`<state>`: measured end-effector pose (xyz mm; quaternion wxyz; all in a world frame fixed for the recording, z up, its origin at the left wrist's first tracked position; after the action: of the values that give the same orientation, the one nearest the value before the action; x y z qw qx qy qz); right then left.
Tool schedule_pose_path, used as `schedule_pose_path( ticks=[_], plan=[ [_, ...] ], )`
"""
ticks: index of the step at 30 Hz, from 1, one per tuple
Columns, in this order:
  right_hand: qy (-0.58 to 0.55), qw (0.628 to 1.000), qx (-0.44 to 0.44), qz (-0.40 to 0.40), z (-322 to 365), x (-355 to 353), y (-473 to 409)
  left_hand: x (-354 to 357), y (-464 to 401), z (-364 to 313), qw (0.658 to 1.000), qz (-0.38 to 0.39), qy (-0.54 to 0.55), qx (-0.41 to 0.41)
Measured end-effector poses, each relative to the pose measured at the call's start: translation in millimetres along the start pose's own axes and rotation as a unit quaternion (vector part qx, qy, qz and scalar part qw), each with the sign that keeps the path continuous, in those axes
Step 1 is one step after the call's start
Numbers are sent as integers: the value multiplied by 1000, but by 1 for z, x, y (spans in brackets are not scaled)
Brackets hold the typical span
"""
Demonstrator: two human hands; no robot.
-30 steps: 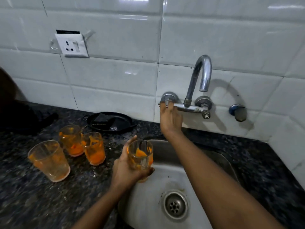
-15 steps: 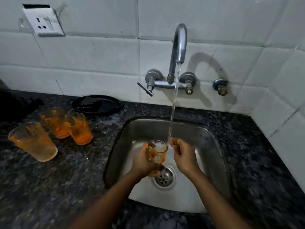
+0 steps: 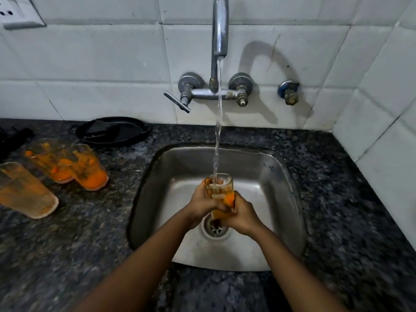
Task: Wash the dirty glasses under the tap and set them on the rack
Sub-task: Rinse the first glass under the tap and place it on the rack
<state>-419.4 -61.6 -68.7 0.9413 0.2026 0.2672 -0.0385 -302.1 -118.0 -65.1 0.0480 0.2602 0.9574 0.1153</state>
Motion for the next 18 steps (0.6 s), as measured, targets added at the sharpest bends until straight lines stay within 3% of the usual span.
schedule_pose_path(
  ticks=[4,8,14,18],
  plan=[
    [6,999,-15,-28,6,-2,-7,0,0,-3,995,3,97,-13],
    [135,989,-32,-43,9,-12,-13,-2,-10,-8,985,-125,122,2],
    [321,937,-91,-101,33,-29,-14,-3,-18,3,963,-204,167,-52],
    [388,898,-162,-129,44,-37,-10,-1,-25,11,956,-186,193,-118]
  ],
)
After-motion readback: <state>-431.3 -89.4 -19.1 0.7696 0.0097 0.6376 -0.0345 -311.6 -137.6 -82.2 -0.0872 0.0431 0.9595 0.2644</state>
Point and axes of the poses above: each hand's wrist, its own y-axis away from the middle knuckle, its own x-axis out of the palm, z = x × y, the point moved 2 cm from there along -y, towards the middle knuckle, and after that the axes turned 4 degrees about x, right-handed, at the moved point
